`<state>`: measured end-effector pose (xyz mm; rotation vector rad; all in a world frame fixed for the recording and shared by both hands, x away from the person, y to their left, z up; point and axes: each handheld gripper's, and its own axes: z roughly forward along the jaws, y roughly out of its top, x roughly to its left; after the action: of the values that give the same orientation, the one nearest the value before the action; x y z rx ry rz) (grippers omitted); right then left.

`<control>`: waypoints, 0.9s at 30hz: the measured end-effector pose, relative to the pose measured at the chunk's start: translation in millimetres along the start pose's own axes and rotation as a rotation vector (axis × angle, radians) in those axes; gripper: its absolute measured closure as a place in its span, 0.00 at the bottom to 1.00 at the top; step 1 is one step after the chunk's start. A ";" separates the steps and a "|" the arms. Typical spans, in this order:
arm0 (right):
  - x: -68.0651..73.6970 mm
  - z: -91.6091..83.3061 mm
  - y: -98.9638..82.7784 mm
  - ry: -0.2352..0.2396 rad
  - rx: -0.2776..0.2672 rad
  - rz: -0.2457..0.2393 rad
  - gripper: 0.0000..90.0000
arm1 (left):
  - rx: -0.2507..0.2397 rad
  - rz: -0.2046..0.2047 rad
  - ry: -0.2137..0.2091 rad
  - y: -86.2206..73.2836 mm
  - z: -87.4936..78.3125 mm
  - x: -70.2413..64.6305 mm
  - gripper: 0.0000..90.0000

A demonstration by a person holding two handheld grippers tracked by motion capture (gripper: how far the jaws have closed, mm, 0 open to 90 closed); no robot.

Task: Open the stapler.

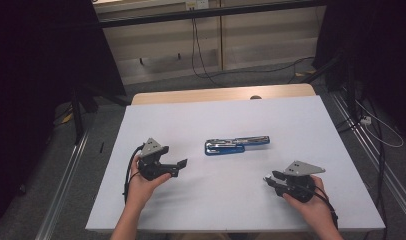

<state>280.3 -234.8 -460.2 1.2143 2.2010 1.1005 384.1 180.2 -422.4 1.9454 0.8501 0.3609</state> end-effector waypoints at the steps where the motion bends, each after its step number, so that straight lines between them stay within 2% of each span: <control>1: 0.2 1.0 -0.2 0.001 0.005 0.001 0.70 | -0.004 0.000 -0.003 0.4 -0.4 0.6 0.14; 8: -0.3 5.1 0.4 0.006 0.028 0.015 0.68 | -0.003 -0.003 0.001 0.2 1.0 2.0 0.15; 10: 1.5 7.4 1.3 0.010 0.044 0.016 0.69 | 0.017 0.004 0.004 -0.6 2.0 2.7 0.15; 13: 2.9 8.6 2.0 0.010 0.046 0.015 0.69 | 0.009 0.002 0.007 -0.5 1.7 3.4 0.15; 17: 2.5 10.1 3.4 -0.003 0.043 0.026 0.65 | -0.001 0.004 0.012 0.1 1.4 3.4 0.15; 19: 2.9 12.4 5.2 -0.027 0.048 0.029 0.61 | -0.001 0.007 0.013 0.2 1.7 3.2 0.15; 21: 3.6 14.8 6.7 -0.042 0.054 0.025 0.62 | 0.000 0.006 0.013 0.2 1.9 2.9 0.16; 27: 5.4 16.0 7.5 -0.029 0.052 0.017 0.65 | -0.002 0.009 0.017 0.0 1.8 4.1 0.16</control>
<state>291.7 -220.8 -463.9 1.2650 2.2146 1.0319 388.1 181.9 -423.7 1.9474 0.8524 0.3838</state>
